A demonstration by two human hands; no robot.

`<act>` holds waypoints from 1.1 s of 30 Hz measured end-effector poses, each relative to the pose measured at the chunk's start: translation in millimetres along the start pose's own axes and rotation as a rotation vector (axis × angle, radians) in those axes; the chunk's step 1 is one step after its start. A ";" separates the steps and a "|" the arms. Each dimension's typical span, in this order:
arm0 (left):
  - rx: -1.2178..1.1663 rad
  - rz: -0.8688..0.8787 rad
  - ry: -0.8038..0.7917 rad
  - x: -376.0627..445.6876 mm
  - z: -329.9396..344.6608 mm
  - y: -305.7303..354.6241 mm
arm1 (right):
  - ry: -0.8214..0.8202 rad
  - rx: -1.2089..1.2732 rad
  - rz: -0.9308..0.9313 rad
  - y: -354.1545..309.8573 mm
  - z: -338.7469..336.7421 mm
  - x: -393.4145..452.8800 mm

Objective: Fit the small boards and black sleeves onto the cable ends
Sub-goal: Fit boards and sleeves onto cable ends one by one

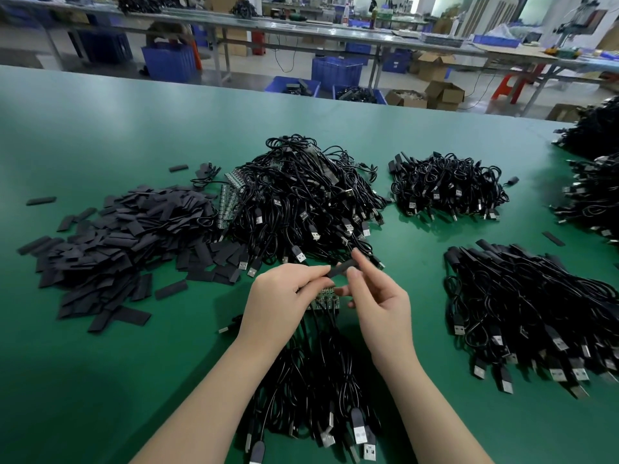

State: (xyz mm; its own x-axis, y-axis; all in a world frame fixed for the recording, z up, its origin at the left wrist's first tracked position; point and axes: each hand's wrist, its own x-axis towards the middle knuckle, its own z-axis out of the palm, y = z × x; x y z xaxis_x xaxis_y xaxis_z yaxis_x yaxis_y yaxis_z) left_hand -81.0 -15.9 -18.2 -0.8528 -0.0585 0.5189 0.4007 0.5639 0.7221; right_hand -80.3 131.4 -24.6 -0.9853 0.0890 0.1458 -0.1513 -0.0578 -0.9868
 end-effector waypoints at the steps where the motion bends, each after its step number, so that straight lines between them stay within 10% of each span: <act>1: 0.001 0.003 -0.003 0.7 -0.7 -0.8 | -0.025 -0.006 0.008 0.8 0.8 -0.7; 17: 0.172 0.138 0.031 -3.3 0.8 4.7 | -0.103 -0.053 0.101 0.6 3.8 -2.2; 28: 0.264 0.074 0.129 0.3 -7.0 4.4 | 0.355 0.565 0.190 -55.9 -37.7 23.0; 30: 0.225 0.042 0.119 1.2 -6.4 3.1 | 0.422 0.403 -0.004 -86.2 -67.4 25.1; 33: 0.264 -0.004 0.031 1.5 -2.5 -1.3 | 0.509 -0.540 -0.228 -117.3 -112.4 34.6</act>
State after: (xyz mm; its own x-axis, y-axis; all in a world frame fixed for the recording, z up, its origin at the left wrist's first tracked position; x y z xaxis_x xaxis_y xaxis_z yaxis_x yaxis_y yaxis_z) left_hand -81.9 -18.8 -17.3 -0.8420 -0.0844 0.5328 0.2922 0.7588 0.5820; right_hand -87.7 253.1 88.3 -0.7568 0.4942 0.4278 -0.1573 0.4974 -0.8531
